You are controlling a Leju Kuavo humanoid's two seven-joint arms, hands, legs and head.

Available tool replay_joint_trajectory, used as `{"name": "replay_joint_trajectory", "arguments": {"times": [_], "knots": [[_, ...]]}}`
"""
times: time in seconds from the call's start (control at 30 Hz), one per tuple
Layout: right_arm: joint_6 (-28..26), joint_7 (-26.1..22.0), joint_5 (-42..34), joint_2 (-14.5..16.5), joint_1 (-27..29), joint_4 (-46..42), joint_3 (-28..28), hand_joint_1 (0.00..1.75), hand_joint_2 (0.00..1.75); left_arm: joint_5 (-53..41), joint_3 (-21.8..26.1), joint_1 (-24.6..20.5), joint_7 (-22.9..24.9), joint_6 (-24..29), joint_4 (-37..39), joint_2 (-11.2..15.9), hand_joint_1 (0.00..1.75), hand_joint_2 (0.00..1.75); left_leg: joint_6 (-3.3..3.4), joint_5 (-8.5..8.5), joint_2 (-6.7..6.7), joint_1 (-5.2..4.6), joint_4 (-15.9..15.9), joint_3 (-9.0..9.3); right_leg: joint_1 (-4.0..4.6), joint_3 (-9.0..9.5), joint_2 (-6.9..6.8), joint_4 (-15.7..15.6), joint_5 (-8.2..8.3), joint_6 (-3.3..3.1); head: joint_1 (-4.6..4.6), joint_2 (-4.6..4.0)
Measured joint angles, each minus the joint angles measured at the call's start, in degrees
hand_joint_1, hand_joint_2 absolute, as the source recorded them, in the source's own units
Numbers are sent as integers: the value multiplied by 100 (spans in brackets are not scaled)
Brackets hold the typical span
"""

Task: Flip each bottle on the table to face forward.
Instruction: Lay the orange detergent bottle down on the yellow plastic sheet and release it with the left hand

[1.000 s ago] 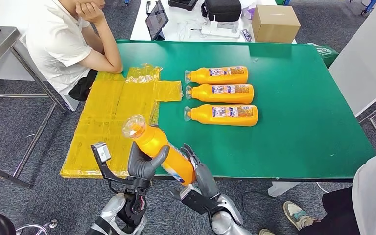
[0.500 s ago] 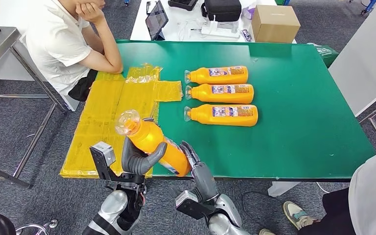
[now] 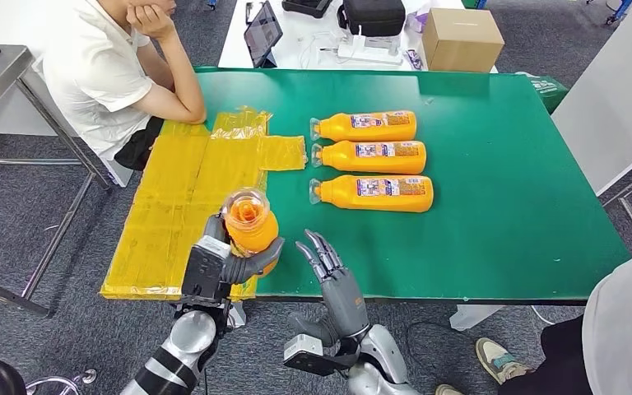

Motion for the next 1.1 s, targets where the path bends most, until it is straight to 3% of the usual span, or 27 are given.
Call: {"name": "replay_joint_trajectory", "arguments": {"times": [0.2,0.33,0.4,0.5,0.63,0.87,1.1], "knots": [[11,183,8,6,28,-126,-44,0,0,411,391,-291,-50,-264,479,-116,175,175,0,1,0,0,0,0,0,0,0,0,0,0,-1,0],[35,212,-24,5,30,-182,-45,0,0,302,518,-443,-41,-151,691,-157,175,175,-1,1,0,0,0,0,0,-1,0,0,0,0,-1,0],[91,219,-27,7,28,-187,-47,0,0,-317,522,-566,150,191,873,-161,175,175,-1,1,0,0,0,-1,0,-1,0,0,0,0,-1,0],[256,225,-28,36,11,-197,-49,0,0,-1909,424,-928,833,651,1421,-120,175,175,-2,3,-1,0,0,-1,0,0,0,1,0,0,-1,0],[387,223,-26,93,-32,-212,-51,0,0,-2901,284,-1345,1383,666,2096,-80,175,175,-3,7,-1,0,0,0,0,1,0,2,2,1,-1,0],[715,197,-13,183,-113,-216,-55,0,0,-4624,46,-2119,2529,-46,3312,-72,175,175,-3,10,-2,0,0,1,0,3,1,4,3,1,0,0],[811,188,-36,242,-129,-217,-97,0,0,-4873,32,-2638,2717,-588,4162,-79,175,175,-4,10,-1,1,0,1,1,3,1,6,3,2,-1,0]]}}
